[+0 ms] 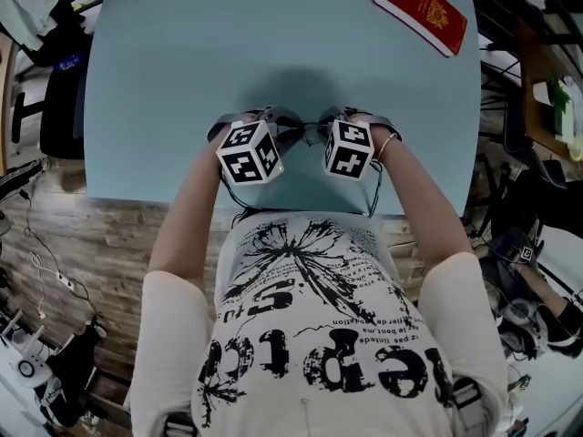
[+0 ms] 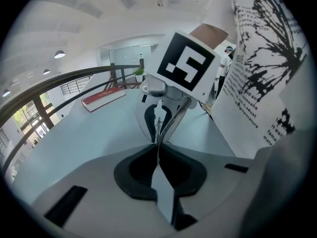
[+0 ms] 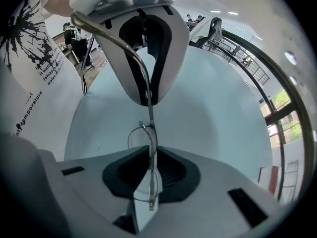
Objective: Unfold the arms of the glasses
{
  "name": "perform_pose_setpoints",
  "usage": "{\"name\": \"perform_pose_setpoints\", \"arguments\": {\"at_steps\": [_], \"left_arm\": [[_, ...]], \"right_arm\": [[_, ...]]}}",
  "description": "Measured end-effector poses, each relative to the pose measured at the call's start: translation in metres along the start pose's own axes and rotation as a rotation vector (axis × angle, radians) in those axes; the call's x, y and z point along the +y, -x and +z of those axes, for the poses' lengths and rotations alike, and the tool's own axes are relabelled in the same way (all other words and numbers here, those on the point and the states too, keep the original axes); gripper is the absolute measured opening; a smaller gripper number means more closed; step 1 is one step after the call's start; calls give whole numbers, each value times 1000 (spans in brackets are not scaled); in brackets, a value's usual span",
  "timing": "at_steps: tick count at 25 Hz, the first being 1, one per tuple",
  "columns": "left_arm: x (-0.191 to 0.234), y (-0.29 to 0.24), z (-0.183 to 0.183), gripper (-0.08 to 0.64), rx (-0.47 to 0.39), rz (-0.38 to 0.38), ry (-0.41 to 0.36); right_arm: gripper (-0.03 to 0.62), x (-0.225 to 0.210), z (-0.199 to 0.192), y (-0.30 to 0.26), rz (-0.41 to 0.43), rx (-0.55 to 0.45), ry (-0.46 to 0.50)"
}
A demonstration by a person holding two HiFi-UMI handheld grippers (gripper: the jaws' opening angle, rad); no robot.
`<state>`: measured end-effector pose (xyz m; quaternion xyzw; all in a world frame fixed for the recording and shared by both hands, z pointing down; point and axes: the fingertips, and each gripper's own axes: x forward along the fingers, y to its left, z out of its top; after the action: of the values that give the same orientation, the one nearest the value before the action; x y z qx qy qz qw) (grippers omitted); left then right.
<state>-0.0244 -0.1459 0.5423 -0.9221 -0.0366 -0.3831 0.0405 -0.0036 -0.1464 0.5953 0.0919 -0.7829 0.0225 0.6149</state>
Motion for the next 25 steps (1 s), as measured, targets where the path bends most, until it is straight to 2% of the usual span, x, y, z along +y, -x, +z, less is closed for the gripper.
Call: {"name": "perform_pose_setpoints", "arguments": {"at_steps": [2,7,17,25], "left_arm": [[0,2,-1,28,0,2,0],[1,4,-5,28,8,3,3],[6,2,-3,28,38,11,26],[9,3,0,28,80,25,14]], "right_arm": [[28,2,1,-1,-3,8,20],[25,4,5,11,-8,-43,4],[23,-3,-8,57,-94,-94,12],[25,-5,-27,89,-149,-130,-51]]}}
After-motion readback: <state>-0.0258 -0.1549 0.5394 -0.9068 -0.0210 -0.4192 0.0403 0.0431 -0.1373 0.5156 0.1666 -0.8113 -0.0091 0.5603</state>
